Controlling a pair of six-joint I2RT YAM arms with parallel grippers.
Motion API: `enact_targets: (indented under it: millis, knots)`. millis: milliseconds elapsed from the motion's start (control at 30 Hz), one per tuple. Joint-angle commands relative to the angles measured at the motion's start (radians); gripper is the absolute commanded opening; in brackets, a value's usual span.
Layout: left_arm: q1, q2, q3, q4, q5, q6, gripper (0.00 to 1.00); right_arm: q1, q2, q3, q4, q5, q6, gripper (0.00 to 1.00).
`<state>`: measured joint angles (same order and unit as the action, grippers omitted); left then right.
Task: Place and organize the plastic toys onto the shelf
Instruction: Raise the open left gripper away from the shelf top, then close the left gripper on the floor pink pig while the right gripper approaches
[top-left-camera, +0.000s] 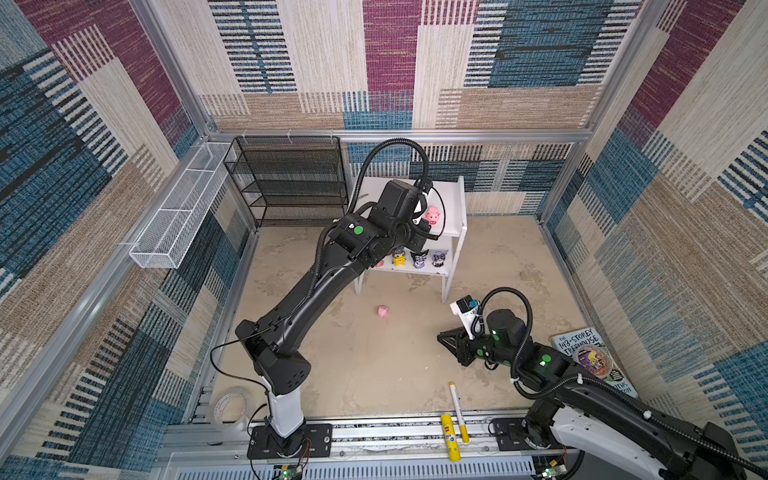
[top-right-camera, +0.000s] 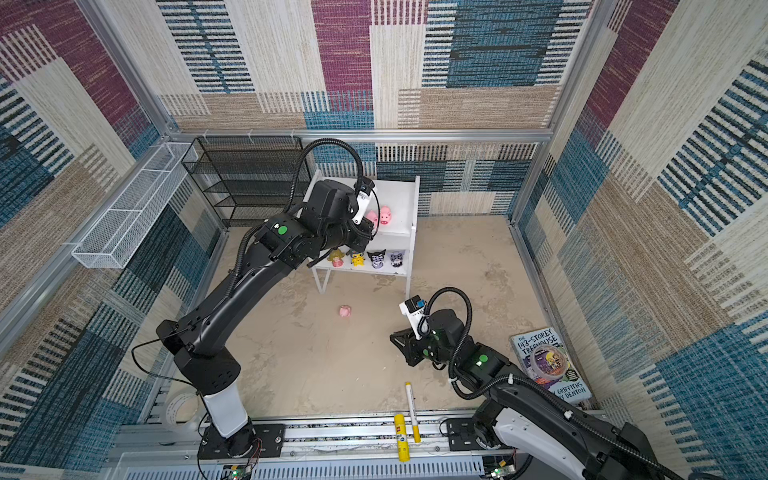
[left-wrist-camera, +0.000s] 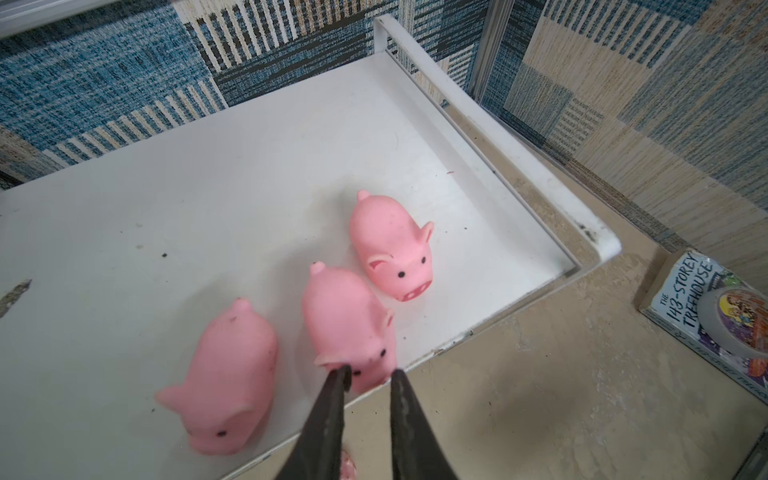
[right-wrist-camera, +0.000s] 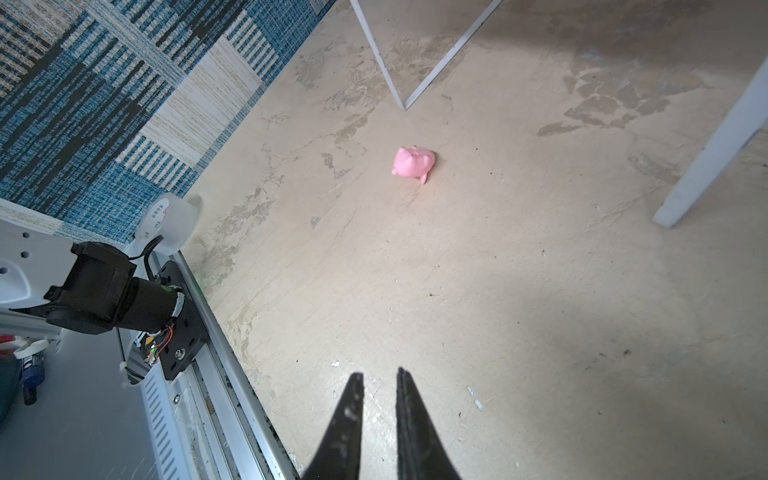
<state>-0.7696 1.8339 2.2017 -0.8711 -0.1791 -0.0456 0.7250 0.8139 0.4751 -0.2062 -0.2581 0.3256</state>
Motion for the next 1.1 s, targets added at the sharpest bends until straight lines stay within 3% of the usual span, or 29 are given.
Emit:
enact_targets:
  millis: [0,100,300,400,567,767,933,1067]
  knots:
    - [0.001,0.005,0.022,0.008,-0.009,0.027,0.22,0.000,-0.005,-0.001,0.013,0.009,0.012,0.19]
    - [0.001,-0.009,0.026,0.008,0.007,0.024,0.23,0.000,-0.004,-0.003,0.015,0.009,0.011,0.19]
    - [-0.003,-0.116,-0.040,0.008,0.039,0.016,0.43,-0.001,0.007,-0.002,0.019,0.008,0.006,0.19]
    - [-0.012,-0.217,-0.151,0.008,0.057,0.016,0.51,-0.001,0.005,0.003,0.021,0.001,0.000,0.20]
    - [-0.047,-0.434,-0.466,0.028,0.048,-0.009,0.59,0.001,-0.014,0.001,0.034,-0.002,-0.006,0.36]
    - [-0.062,-0.662,-0.940,0.169,0.092,-0.135,0.65,0.000,0.077,0.007,0.091,-0.028,-0.017,0.55]
    - [-0.063,-0.750,-1.264,0.370,0.117,-0.207,0.70,0.002,0.141,0.011,0.161,-0.042,-0.010,0.69]
    - [-0.057,-0.700,-1.401,0.512,0.094,-0.255,0.73,0.002,0.195,0.028,0.167,-0.016,-0.006,0.75]
